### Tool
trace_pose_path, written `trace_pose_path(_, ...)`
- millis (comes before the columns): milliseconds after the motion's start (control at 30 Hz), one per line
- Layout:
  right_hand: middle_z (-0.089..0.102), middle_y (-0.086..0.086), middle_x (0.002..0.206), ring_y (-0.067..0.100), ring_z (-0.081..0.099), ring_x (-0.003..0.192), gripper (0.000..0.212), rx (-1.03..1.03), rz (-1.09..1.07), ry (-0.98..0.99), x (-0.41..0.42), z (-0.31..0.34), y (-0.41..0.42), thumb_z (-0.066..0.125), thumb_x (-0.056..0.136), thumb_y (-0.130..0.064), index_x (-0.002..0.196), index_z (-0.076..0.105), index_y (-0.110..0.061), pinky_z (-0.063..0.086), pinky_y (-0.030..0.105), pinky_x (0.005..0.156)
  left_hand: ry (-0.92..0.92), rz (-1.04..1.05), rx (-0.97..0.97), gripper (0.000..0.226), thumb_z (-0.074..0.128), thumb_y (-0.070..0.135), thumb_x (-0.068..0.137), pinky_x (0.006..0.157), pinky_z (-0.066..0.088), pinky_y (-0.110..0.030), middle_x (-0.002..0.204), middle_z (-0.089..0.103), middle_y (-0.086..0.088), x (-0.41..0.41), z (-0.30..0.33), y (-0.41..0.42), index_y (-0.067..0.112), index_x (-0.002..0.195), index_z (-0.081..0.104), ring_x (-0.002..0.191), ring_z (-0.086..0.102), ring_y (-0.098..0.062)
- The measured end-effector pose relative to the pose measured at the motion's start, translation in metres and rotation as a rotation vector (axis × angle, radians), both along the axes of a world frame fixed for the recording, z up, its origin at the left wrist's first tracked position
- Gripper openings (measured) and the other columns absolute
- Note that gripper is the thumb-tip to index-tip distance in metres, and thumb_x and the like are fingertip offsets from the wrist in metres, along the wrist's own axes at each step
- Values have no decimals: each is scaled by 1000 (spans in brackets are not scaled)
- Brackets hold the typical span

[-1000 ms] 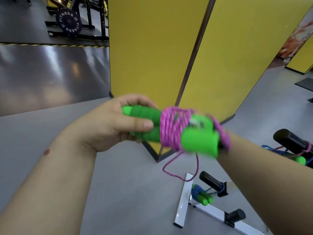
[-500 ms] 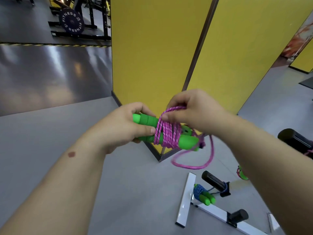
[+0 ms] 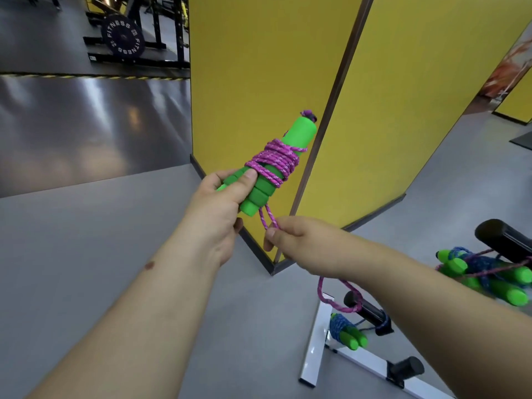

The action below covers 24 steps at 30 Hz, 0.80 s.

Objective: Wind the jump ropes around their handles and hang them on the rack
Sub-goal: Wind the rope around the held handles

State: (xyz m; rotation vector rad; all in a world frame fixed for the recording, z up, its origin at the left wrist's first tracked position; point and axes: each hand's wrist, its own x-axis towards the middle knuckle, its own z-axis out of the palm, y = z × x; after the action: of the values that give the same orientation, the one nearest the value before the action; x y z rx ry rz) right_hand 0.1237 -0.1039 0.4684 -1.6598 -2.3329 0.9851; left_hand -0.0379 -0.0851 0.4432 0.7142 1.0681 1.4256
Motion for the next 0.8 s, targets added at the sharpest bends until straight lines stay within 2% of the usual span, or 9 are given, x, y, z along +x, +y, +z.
trace_pose_path(100,45,8,73,18,42,53,28,-114,-67,181,-10,13,-9,43,93,-36,90,69,-27,35,26,47,-60,86,62,26,72,22,94,58,50,-29,97,67,-7,11,-6,-1,17,114,56,67,64,-15)
trace_pose_path(233,31,0,60,15,29,49,31,-284,-178,370,-6,26,-10,41,93,-17,95,71,-8,26,21,43,-181,56,30,31,67,26,98,50,46,-31,97,66,-12,19,-2,-3,16,124,52,68,61,-25)
trace_pose_path(300,31,-3,55,14,28,48,29,-277,-191,323,-2,27,-9,42,93,-13,98,70,-5,25,22,44,-225,23,-13,30,67,29,98,54,46,-32,101,69,-11,20,0,-4,23,124,54,76,61,-27)
trace_pose_path(367,34,-8,47,14,31,44,26,-171,-164,138,-1,29,-8,48,91,-19,101,69,-9,28,25,46,-199,39,-15,24,68,26,97,61,48,-34,105,69,-7,19,-1,-4,26,118,56,83,62,-24)
trace_pose_path(467,42,-7,53,8,36,41,26,31,-50,-122,2,40,-11,51,93,-29,100,68,-10,31,23,46,87,101,64,21,72,20,93,68,57,-39,98,69,-1,15,-7,-2,29,105,56,82,67,-22)
trace_pose_path(533,50,-5,59,5,39,44,26,143,38,-249,5,55,-12,52,97,-36,90,69,-18,33,24,46,279,67,114,22,74,18,91,74,64,-49,99,69,-4,9,-9,-2,30,98,58,86,72,-26)
trace_pose_path(600,53,-4,62,8,45,50,28,200,69,-323,10,68,-10,54,98,-43,84,68,-23,36,25,49,426,2,162,22,76,19,89,71,63,-55,99,68,-5,3,-7,-4,32,94,59,87,72,-28)
trace_pose_path(700,59,-8,67,4,50,51,20,279,50,-294,19,80,-2,61,96,-41,90,72,-25,40,21,48,703,-78,223,24,79,22,86,66,63,-48,93,66,1,-3,-6,-7,35,92,60,82,69,-23)
trace_pose_path(800,66,-13,76,-1,56,64,6,386,66,-163,20,81,7,71,91,-33,93,75,-29,39,13,51,853,-160,241,30,82,25,81,53,50,-28,87,63,5,-1,-5,-11,35,97,59,69,61,-14)
